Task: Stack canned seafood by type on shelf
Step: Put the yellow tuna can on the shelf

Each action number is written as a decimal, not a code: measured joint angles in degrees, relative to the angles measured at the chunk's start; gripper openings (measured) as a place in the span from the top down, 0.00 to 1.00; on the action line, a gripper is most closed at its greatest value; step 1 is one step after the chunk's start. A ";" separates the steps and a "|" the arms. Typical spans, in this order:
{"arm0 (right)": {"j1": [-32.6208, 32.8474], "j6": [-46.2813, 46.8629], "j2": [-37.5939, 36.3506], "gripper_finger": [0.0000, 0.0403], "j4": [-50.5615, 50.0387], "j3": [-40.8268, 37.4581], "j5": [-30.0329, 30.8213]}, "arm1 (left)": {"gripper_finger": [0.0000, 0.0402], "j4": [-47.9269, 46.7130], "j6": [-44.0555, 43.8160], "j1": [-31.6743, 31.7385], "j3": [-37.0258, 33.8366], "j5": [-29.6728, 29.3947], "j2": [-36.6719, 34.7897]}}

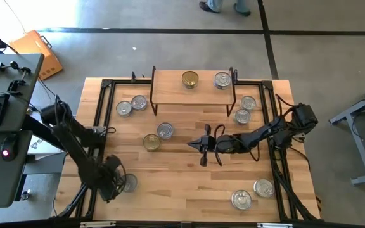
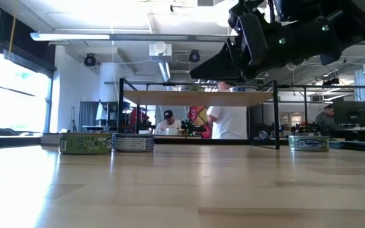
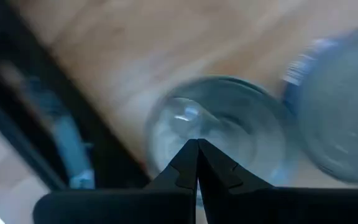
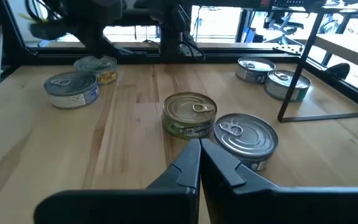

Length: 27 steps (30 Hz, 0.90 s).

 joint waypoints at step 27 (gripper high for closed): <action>0.00 1.99 0.00 1.00 -0.97 0.02 -0.07 | 1.00 9.19 36.25 14.45 3.34 -39.67 3.16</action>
